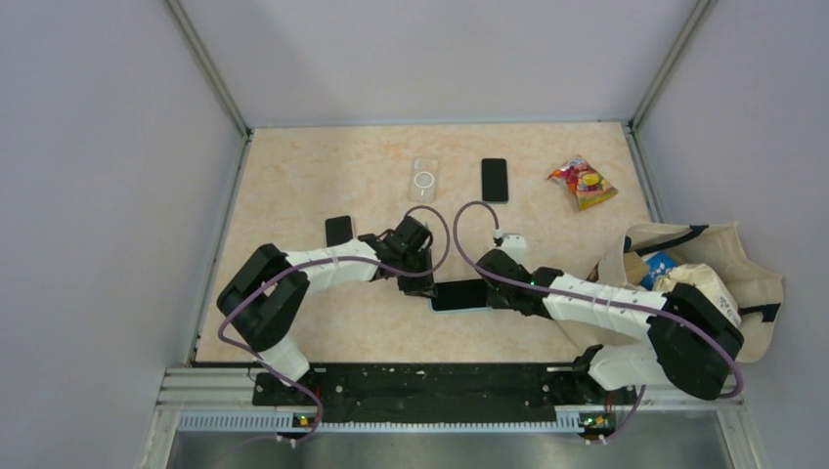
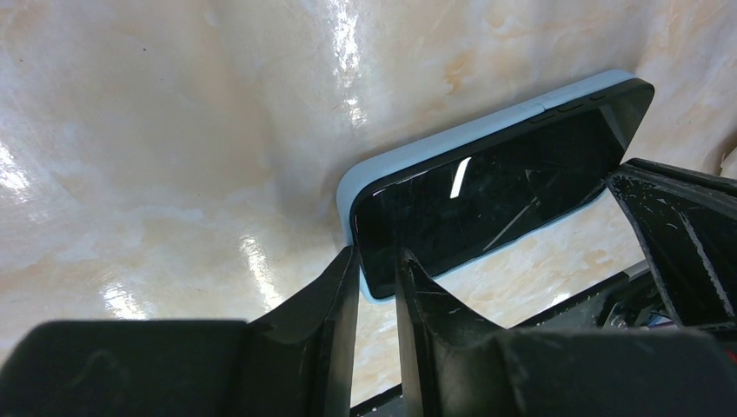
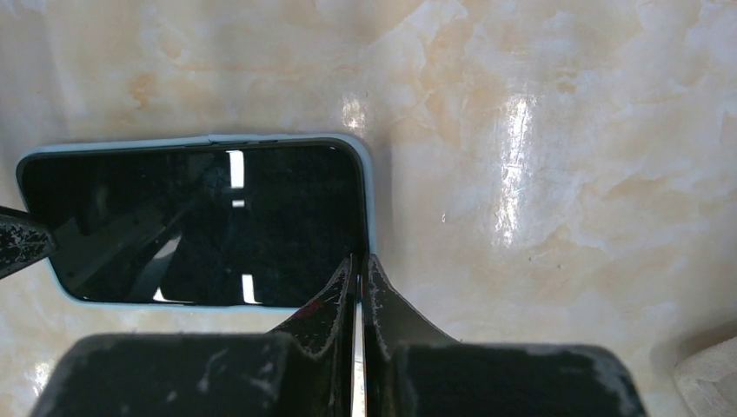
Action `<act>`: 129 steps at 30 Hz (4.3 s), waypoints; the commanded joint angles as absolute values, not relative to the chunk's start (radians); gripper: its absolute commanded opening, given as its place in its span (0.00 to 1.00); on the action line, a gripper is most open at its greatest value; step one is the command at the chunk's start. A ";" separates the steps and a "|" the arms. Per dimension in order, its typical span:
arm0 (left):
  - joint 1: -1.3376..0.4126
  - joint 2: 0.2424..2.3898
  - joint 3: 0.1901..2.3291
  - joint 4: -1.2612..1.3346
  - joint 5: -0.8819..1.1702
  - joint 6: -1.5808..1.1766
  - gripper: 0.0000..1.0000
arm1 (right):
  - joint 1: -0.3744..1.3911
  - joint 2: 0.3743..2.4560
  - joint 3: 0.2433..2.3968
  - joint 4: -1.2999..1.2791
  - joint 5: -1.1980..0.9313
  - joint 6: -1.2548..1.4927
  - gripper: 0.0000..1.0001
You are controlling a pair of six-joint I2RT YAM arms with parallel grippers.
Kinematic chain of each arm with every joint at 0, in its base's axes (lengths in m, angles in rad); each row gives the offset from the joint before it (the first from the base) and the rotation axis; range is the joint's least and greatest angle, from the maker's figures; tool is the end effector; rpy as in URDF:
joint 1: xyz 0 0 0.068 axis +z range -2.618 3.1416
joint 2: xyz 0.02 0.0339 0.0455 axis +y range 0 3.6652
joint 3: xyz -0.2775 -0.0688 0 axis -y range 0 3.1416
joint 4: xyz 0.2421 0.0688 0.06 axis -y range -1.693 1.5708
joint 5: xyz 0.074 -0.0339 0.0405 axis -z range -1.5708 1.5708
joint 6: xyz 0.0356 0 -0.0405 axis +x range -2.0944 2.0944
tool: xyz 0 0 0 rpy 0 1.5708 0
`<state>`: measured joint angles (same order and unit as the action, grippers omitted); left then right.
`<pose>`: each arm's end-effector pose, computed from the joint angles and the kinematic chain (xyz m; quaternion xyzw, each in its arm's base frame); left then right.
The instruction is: Put the phone into the phone case
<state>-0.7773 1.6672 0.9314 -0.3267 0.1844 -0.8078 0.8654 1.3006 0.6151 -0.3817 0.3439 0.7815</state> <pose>0.2232 -0.2287 0.1765 0.0084 0.9640 -0.2408 0.1123 0.1539 0.1622 0.1799 0.0026 0.9551 0.0674 0.2884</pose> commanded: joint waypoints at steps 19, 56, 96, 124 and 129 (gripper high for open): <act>-0.831 1.513 0.874 -0.369 0.075 -0.841 0.27 | 0.837 1.271 0.774 -0.466 0.281 0.755 0.33; -0.736 1.742 0.940 -0.285 -0.061 -0.952 0.23 | 0.660 1.350 0.631 -0.286 -0.087 0.670 0.30; -0.809 1.663 0.931 -0.305 0.066 -0.920 0.23 | 0.931 1.450 0.594 -0.347 0.160 0.775 0.00; -0.886 1.628 0.910 -0.261 0.100 -0.973 0.39 | 1.001 1.278 0.523 -0.354 0.126 0.831 0.56; -0.882 1.603 0.904 -0.287 0.058 -0.967 0.41 | 1.002 1.291 0.509 -0.263 0.061 0.835 0.53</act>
